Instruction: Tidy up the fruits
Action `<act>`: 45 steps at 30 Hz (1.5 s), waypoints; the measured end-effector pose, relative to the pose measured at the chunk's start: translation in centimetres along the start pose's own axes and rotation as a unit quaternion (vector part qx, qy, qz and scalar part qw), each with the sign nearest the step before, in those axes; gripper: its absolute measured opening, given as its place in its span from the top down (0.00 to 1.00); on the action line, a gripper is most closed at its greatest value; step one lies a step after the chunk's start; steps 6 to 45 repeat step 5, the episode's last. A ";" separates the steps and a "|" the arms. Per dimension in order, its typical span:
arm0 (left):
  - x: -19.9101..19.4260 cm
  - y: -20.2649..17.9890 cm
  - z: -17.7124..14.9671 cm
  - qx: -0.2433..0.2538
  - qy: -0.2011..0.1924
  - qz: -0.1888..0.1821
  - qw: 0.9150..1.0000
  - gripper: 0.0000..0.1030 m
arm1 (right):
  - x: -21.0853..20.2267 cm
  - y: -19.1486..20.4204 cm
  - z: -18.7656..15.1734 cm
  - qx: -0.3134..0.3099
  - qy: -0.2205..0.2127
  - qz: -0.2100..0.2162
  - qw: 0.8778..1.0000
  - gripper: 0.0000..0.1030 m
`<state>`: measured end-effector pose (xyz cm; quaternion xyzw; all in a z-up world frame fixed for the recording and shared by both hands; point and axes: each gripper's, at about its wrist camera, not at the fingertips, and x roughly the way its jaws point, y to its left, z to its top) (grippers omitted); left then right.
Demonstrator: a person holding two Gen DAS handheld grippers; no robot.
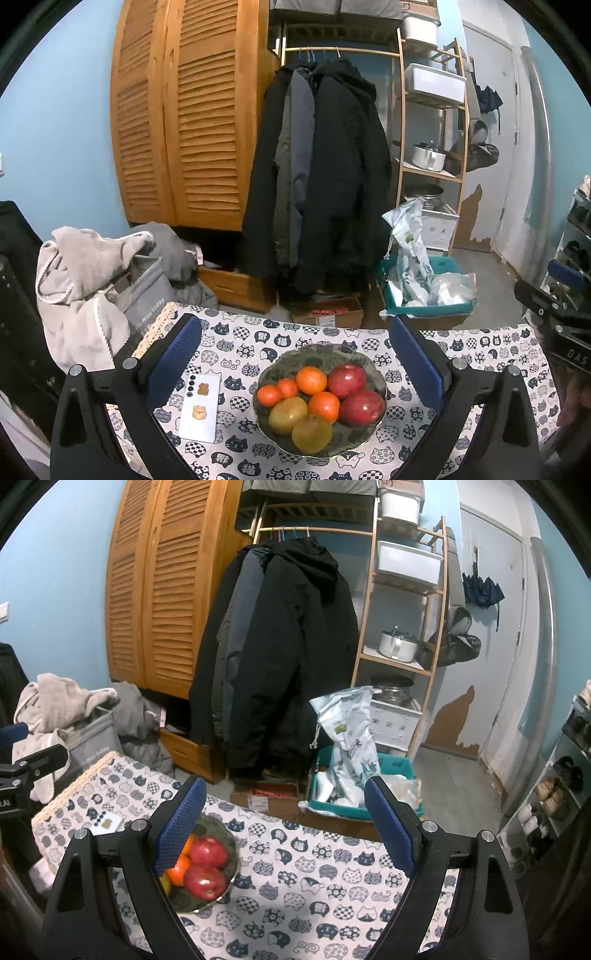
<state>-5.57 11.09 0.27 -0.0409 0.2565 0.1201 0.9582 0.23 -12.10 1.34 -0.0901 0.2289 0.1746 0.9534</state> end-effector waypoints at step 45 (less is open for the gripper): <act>0.0 0.0 0.0 0.004 0.000 0.007 1.000 0.01 | 0.0 -0.1 0.0 -0.001 0.000 0.000 1.000 0.16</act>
